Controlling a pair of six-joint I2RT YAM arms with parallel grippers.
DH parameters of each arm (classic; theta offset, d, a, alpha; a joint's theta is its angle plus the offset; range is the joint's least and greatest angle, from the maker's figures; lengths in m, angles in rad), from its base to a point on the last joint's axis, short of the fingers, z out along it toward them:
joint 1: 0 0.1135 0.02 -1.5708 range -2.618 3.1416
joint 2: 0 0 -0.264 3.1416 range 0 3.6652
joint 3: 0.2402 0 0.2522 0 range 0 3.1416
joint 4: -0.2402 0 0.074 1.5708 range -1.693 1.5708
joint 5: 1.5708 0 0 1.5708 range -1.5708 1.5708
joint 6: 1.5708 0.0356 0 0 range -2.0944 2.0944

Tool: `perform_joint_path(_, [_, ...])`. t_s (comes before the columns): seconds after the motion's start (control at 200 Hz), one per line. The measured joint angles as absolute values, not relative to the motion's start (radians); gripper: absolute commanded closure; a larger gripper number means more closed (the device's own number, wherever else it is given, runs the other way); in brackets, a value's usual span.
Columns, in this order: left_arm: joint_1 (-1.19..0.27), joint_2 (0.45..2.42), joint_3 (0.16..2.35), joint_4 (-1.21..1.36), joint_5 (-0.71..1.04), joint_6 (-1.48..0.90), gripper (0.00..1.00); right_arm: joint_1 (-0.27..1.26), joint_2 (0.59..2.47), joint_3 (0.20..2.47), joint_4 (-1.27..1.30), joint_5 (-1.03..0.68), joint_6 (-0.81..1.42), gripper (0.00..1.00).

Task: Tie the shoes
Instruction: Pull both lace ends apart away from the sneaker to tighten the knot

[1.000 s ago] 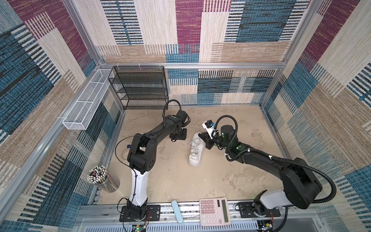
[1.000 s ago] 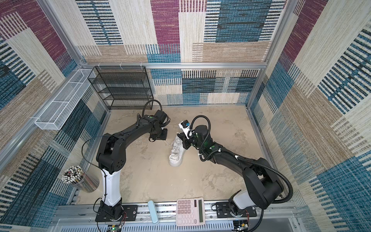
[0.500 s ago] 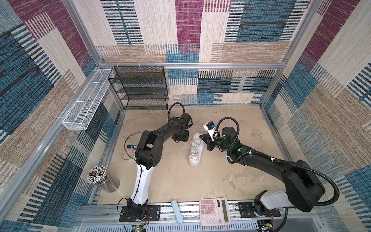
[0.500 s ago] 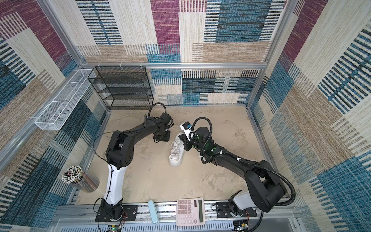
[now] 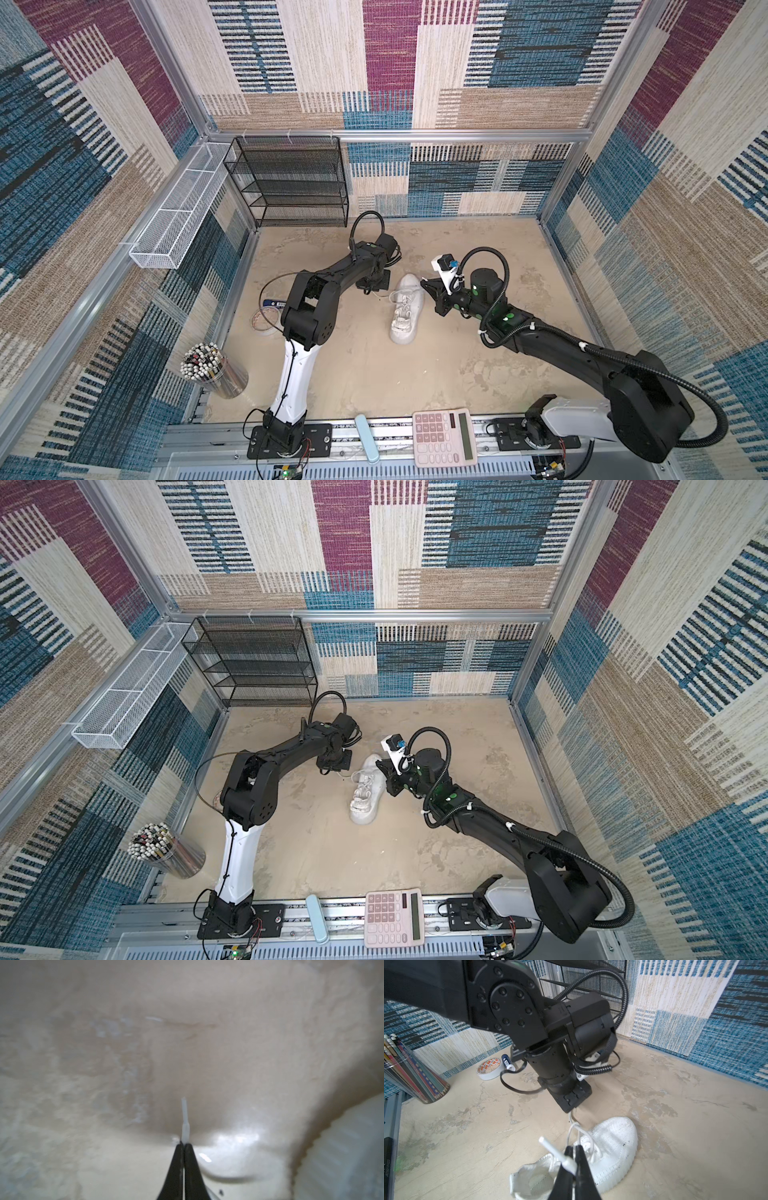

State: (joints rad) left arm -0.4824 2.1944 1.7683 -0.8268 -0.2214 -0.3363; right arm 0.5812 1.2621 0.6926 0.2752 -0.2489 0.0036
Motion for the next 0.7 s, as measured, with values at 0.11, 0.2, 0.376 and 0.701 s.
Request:
perform_joint_path(0.11, [-0.434, 2.1, 1.752, -0.838, -0.27, -0.314, 1.0, 0.581, 1.192, 0.668, 0.236, -0.197, 0.051, 1.0])
perform_joint_path(0.2, [-0.382, 2.011, 1.716, -0.843, -0.291, -0.307, 1.0, 0.581, 1.134, 0.649, 0.189, -0.128, 0.111, 1.0])
perform_joint_path(0.376, [-0.298, 1.881, 1.658, -0.859, -0.308, -0.282, 1.0, 0.581, 1.037, 0.633, 0.035, 0.083, 0.305, 1.0])
perform_joint_path(0.701, [-0.277, 1.821, 1.622, -0.871, -0.27, -0.237, 1.0, 0.577, 1.055, 0.693, -0.459, 0.494, 0.925, 1.0])
